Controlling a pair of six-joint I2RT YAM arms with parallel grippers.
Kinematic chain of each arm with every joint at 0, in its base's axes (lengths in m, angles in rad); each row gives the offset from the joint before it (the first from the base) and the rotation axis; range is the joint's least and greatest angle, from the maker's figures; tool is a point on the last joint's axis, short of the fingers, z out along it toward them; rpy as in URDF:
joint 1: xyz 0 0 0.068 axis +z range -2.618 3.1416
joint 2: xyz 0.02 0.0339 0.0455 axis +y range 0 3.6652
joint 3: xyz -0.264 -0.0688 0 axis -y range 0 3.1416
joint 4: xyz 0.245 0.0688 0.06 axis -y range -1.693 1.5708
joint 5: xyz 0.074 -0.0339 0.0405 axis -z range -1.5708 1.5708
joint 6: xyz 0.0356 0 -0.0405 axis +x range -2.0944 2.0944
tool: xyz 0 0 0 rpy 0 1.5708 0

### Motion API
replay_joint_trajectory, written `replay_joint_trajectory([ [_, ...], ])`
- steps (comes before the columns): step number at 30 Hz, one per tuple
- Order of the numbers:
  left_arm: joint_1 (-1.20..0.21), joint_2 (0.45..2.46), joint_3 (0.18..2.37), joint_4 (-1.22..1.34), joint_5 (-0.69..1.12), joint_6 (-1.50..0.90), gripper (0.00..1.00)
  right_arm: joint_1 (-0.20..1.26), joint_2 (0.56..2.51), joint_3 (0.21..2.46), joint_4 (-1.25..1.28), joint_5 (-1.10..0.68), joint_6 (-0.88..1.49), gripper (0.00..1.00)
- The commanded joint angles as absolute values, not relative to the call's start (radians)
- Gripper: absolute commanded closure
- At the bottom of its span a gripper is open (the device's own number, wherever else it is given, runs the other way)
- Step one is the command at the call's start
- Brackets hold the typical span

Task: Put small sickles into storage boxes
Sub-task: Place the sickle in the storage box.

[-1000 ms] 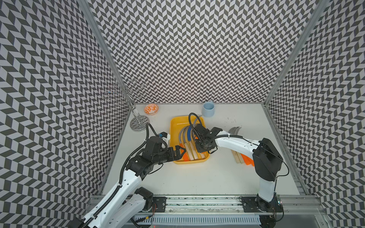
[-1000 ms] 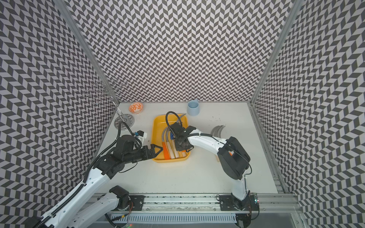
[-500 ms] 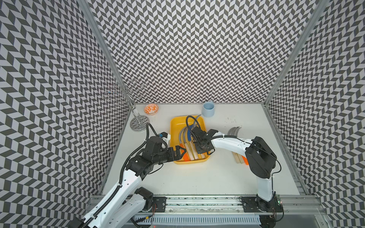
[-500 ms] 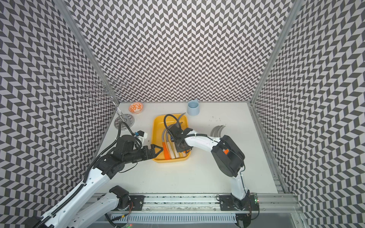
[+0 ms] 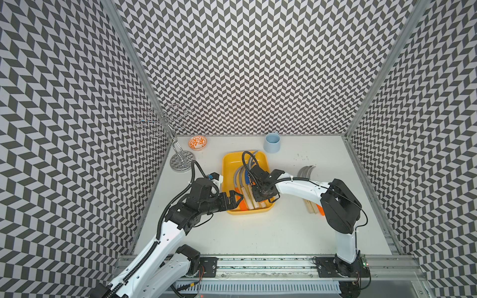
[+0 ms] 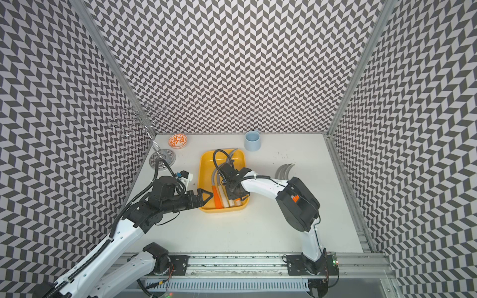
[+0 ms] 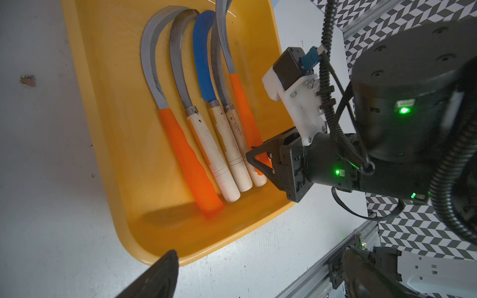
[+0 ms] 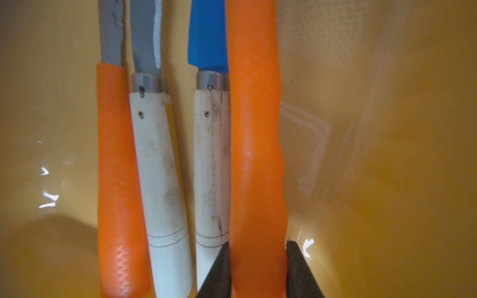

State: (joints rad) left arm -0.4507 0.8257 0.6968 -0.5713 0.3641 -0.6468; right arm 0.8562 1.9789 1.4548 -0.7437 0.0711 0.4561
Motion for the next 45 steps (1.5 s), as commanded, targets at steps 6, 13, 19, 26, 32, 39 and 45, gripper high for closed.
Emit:
replay_joint_trajectory([
  [6,-0.439,0.824,0.701,-0.582,0.374,-0.633,0.00,0.832,1.927,1.415,-0.772,0.080,0.485,0.91],
  [13,-0.439,0.819,0.688,-0.572,0.380,-0.639,0.00,0.819,1.934,1.423,-0.799,0.106,0.471,0.85],
  [19,-0.438,0.821,0.697,-0.572,0.381,-0.640,0.00,0.818,1.938,1.466,-0.828,0.117,0.468,0.68],
  [26,-0.438,0.823,0.698,-0.569,0.382,-0.643,0.00,0.811,1.938,1.501,-0.858,0.114,0.464,0.52],
  [32,-0.438,0.822,0.706,-0.569,0.384,-0.646,0.00,0.808,1.919,1.523,-0.875,0.117,0.467,0.47],
  [39,-0.439,0.849,0.725,-0.553,0.421,-0.652,0.00,0.804,1.860,1.565,-0.910,0.101,0.470,0.27],
  [45,-0.446,0.871,0.723,-0.510,0.452,-0.675,0.00,0.781,1.784,1.536,-0.930,0.084,0.475,0.03],
])
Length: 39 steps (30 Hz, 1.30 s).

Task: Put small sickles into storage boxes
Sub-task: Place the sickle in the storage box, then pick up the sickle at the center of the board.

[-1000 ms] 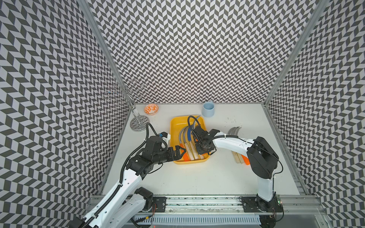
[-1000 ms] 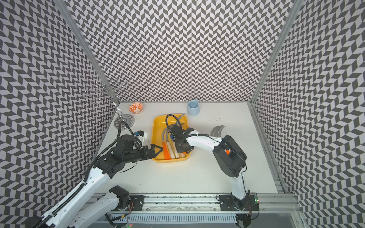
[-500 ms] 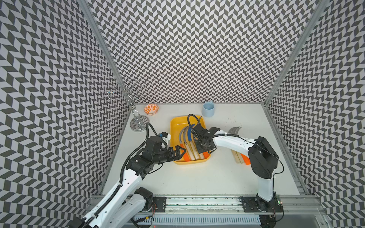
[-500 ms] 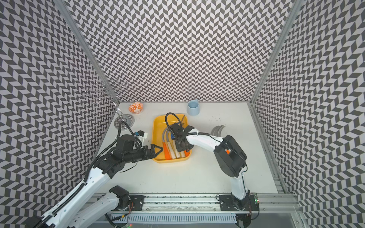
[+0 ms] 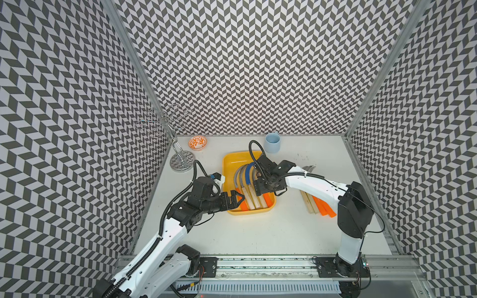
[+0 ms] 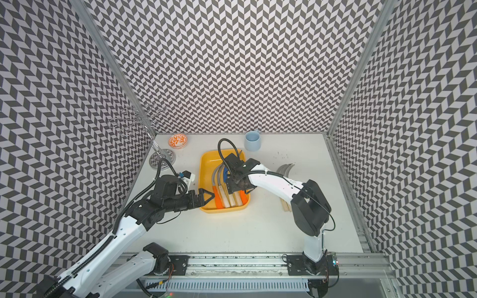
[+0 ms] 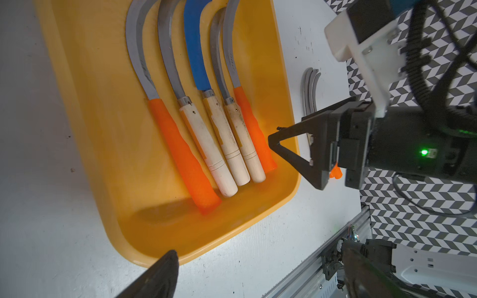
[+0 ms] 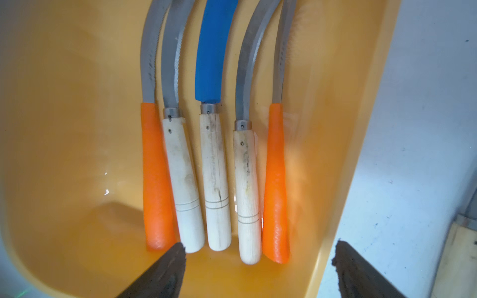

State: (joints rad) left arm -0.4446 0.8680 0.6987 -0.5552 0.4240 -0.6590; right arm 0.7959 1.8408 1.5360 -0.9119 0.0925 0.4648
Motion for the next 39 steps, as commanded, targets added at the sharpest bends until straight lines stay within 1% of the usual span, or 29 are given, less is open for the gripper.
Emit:
replay_joint_trajectory([
  [1,-0.448,0.875,0.724,-0.503,0.454,-0.678,0.00,0.776,1.768,1.525,-0.930,0.082,0.476,0.00],
  [11,-0.553,0.930,0.735,-0.429,0.425,-0.733,0.00,0.700,1.609,1.383,-0.929,0.079,0.484,0.00],
  [24,-0.737,1.033,0.773,-0.361,0.354,-0.791,0.00,0.575,1.416,1.070,-0.853,0.034,0.502,0.00],
  [28,-0.787,1.054,0.779,-0.348,0.332,-0.808,0.00,0.559,1.394,0.995,-0.821,0.023,0.510,0.00],
  [30,-0.800,1.055,0.778,-0.346,0.324,-0.815,0.00,0.554,1.392,0.973,-0.814,0.046,0.522,0.00],
  [39,-0.823,1.062,0.770,-0.341,0.324,-0.812,0.00,0.485,1.424,0.871,-0.758,0.061,0.524,0.00],
])
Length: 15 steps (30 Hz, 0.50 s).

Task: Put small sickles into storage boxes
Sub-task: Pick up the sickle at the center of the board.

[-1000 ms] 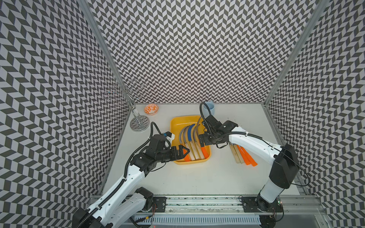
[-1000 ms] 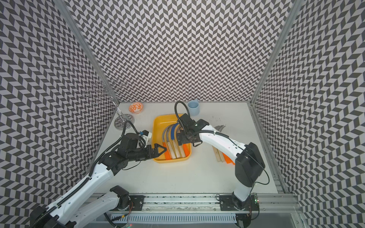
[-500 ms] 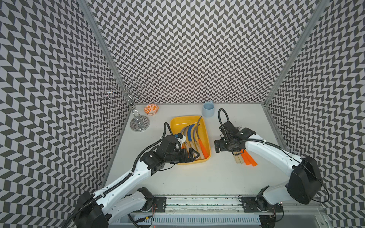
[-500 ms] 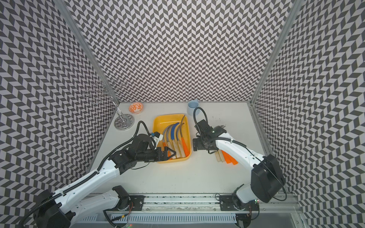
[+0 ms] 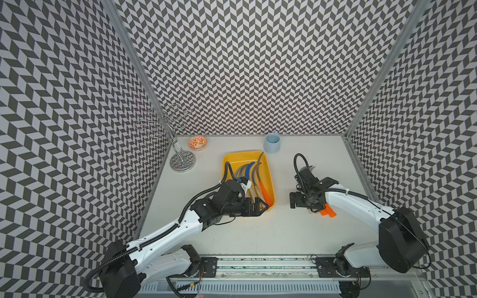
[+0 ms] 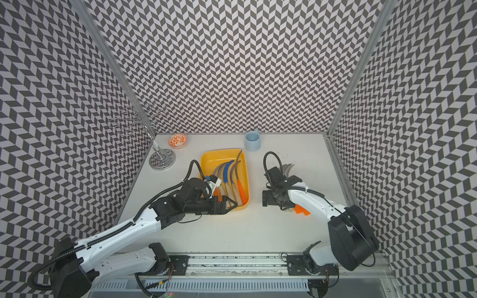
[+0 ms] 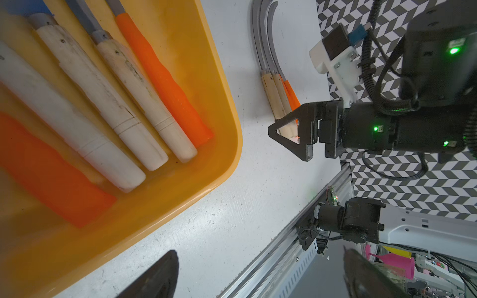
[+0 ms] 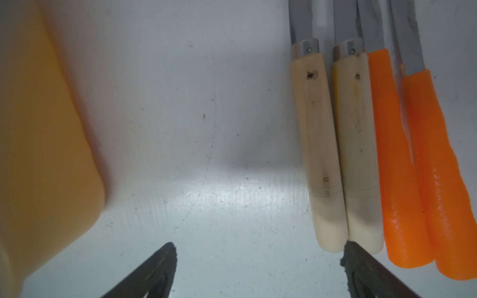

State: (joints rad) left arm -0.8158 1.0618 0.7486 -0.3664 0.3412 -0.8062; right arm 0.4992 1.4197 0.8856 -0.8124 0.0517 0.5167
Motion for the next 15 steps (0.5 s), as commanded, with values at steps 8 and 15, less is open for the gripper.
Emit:
replay_joint_trajectory([
  [8,-0.823,1.065,0.764,-0.347,0.324,-0.798,0.00,0.476,1.491,0.867,-0.706,0.058,0.522,0.11],
  [15,-0.821,1.060,0.765,-0.363,0.323,-0.784,0.00,0.476,1.542,0.867,-0.674,0.082,0.526,0.19],
])
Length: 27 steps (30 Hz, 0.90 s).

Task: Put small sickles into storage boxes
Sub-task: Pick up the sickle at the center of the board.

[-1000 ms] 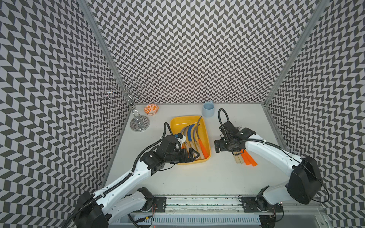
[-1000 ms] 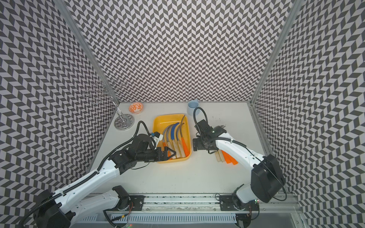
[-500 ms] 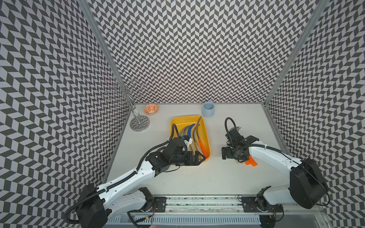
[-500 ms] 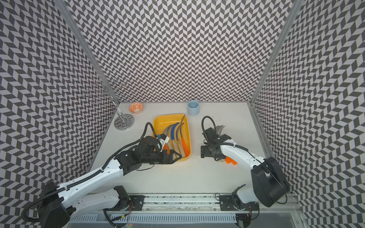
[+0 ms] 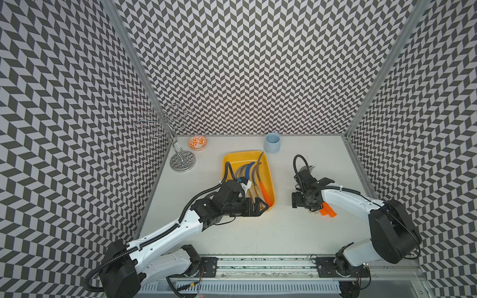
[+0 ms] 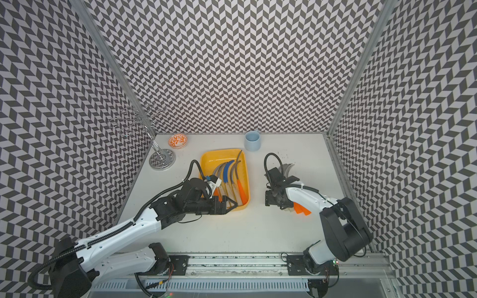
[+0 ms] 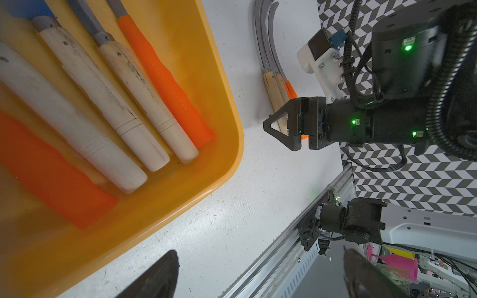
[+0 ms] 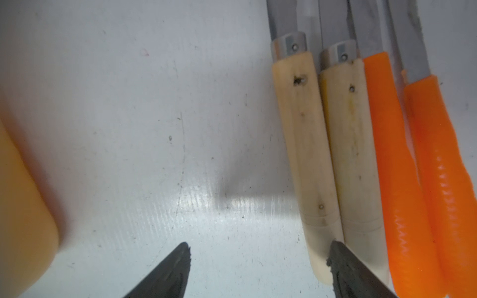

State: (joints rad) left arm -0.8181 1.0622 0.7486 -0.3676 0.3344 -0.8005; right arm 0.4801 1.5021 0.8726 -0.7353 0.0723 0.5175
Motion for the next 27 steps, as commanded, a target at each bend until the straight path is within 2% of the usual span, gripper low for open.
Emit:
replay_joint_trajectory([
  [1,-0.822,1.058,0.764,-0.366,0.322,-0.780,0.00,0.476,1.549,0.870,-0.673,0.087,0.526,0.20],
  [10,-0.821,1.048,0.756,-0.379,0.316,-0.773,0.00,0.476,1.576,0.896,-0.675,0.127,0.519,0.24],
  [19,-0.820,1.062,0.765,-0.371,0.318,-0.765,0.00,0.474,1.522,0.983,-0.737,0.174,0.507,0.26],
  [27,-0.820,1.093,0.776,-0.357,0.328,-0.758,0.00,0.472,1.604,1.001,-0.723,0.212,0.477,0.26],
])
